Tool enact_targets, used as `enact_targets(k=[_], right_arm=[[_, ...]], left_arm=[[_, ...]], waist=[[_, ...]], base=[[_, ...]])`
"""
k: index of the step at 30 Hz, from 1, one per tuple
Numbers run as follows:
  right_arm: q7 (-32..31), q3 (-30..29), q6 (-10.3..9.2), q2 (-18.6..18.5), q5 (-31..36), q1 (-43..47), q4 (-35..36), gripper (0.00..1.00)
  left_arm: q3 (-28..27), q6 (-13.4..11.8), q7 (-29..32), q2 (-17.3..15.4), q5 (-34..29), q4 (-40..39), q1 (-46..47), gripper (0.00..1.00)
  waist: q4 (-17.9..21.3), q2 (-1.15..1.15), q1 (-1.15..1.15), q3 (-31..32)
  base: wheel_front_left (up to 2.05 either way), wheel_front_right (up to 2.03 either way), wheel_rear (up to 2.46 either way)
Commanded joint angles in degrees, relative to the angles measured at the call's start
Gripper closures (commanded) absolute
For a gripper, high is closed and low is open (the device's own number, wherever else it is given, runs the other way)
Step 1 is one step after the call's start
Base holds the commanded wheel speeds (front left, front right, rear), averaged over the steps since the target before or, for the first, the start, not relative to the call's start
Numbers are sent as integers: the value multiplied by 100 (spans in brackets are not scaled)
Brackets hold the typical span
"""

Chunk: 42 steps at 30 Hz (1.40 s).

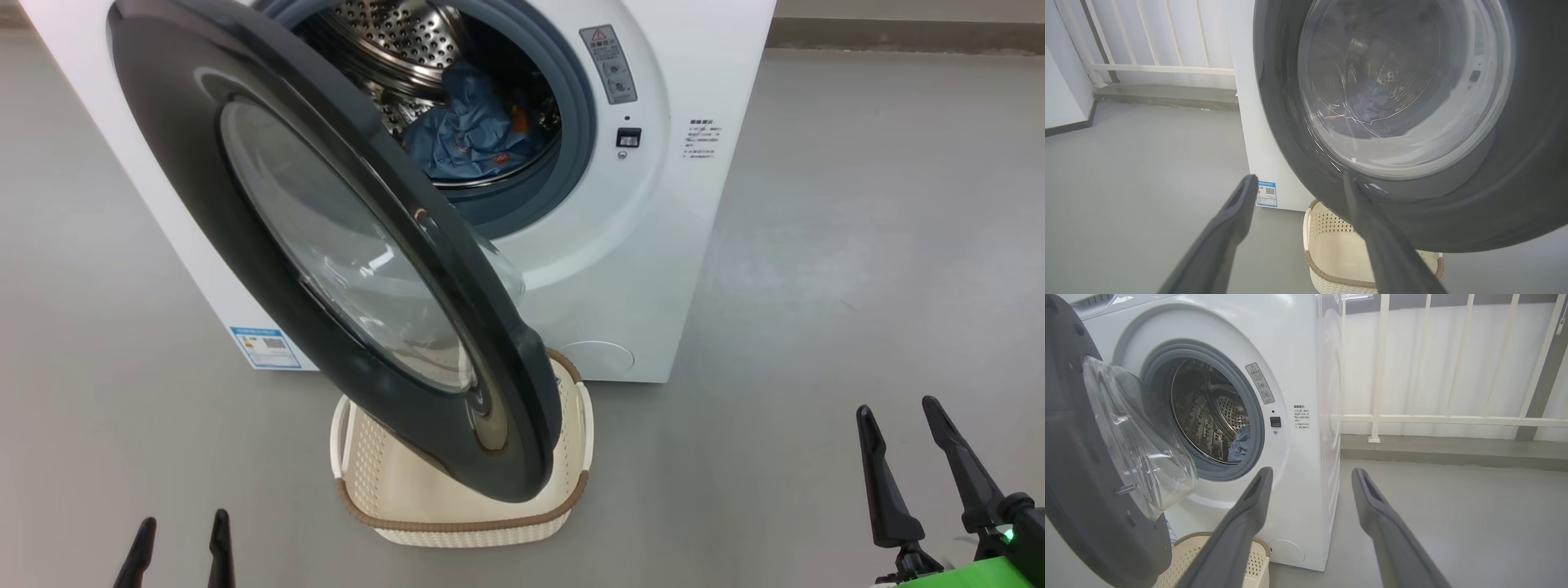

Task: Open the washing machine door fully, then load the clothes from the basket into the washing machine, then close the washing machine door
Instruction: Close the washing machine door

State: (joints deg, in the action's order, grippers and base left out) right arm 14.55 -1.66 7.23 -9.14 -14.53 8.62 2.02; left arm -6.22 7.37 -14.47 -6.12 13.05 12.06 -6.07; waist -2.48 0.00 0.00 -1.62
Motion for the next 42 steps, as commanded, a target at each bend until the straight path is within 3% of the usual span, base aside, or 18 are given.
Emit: enact_targets(k=[1,14,15,16,17,21,32,36,42], right_arm=[[45,148,25,-131,2,-237,129,0],[45,288,25,-180,-34,-363,-16,0],[45,315,25,-183,-44,-398,-41,16],[45,342,25,-179,-57,-436,-64,38],[45,369,25,-170,-63,-476,-90,53],[45,464,25,-121,-106,-690,-303,99],[45,626,25,24,-284,-1765,-812,100],[45,663,25,94,-290,-2217,-456,100],[45,1189,25,114,-301,-2610,562,100]], left_arm=[[-189,9,-52,-76,-73,-105,136,0],[-7,11,-52,-103,-8,-166,173,0],[-2,11,-52,-92,-6,-173,182,0],[5,11,-52,-82,-6,-181,190,0],[19,11,-52,-72,-4,-185,198,0],[61,11,-52,-39,23,-190,227,0],[214,12,-52,24,83,-137,401,0],[265,12,-52,50,61,-183,444,0],[255,12,-52,82,20,-300,413,0]], waist=[[-7,0,0,-2],[-186,0,0,11],[-217,0,0,12],[-251,0,0,7],[-285,0,0,6],[-419,0,0,3],[-811,0,0,-7],[-931,0,0,1],[-1097,0,0,47]], base=[[0,0,0],[0,0,0],[0,0,0],[0,0,0],[0,0,0],[0,0,0],[0,0,0],[0,0,0],[0,0,0]])
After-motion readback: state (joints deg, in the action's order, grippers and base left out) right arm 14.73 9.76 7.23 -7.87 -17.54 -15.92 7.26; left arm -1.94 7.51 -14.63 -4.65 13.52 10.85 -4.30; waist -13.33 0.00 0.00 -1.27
